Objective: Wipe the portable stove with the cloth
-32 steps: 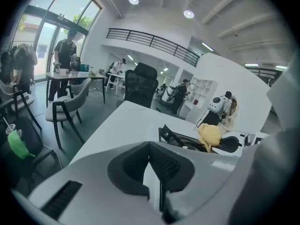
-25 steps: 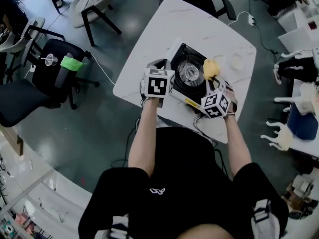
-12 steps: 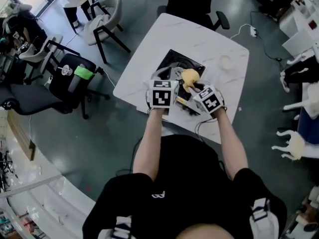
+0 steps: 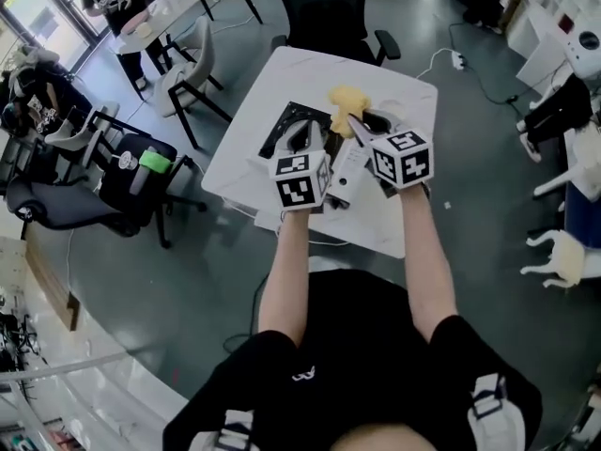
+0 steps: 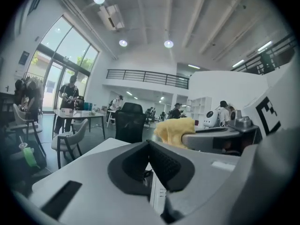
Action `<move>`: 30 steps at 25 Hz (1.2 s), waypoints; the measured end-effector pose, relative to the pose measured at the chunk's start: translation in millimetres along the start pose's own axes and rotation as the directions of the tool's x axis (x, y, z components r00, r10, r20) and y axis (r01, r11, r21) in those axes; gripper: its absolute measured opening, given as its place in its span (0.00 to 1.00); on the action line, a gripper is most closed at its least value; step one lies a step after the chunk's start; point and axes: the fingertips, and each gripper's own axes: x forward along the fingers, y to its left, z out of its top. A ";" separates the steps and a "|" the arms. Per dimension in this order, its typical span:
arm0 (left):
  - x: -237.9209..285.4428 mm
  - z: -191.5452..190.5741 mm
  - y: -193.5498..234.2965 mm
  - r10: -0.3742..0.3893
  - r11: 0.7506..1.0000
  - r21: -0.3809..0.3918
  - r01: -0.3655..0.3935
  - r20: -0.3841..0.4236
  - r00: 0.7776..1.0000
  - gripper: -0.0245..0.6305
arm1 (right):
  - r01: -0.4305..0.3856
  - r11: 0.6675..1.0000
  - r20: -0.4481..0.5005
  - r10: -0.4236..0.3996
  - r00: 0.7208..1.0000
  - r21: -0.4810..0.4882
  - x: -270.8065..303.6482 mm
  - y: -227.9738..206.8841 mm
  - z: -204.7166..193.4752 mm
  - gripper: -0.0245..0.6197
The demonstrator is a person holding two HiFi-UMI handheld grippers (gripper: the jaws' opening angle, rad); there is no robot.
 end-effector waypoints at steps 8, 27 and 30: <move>-14.3 54.5 -77.4 -0.070 0.997 0.018 0.069 0.124 0.990 0.03 | 0.327 0.945 0.143 -0.319 0.937 -0.035 -96.6 -58.1 52.3 0.10; -29.5 35.3 -143.9 -0.152 0.979 0.147 0.139 0.083 0.985 0.03 | 0.287 0.956 0.132 -0.278 0.951 -0.054 -149.9 -45.7 14.2 0.10; -35.0 32.4 -146.6 -0.162 0.977 0.155 0.149 0.077 0.984 0.03 | 0.277 0.959 0.129 -0.267 0.955 -0.063 -151.5 -41.5 14.6 0.10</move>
